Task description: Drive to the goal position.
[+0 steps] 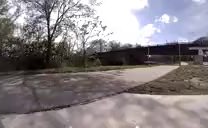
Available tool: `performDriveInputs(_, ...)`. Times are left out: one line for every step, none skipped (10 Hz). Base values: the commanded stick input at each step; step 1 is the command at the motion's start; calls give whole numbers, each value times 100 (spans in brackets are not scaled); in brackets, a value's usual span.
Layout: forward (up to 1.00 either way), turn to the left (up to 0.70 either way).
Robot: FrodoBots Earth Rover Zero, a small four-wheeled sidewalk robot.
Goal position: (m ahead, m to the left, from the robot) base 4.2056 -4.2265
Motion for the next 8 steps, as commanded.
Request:
performDriveInputs(100,0)
performDriveInputs(100,0)
performDriveInputs(100,0)
performDriveInputs(100,0)
performDriveInputs(100,0)
performDriveInputs(100,0)
performDriveInputs(100,0)
performDriveInputs(100,0)
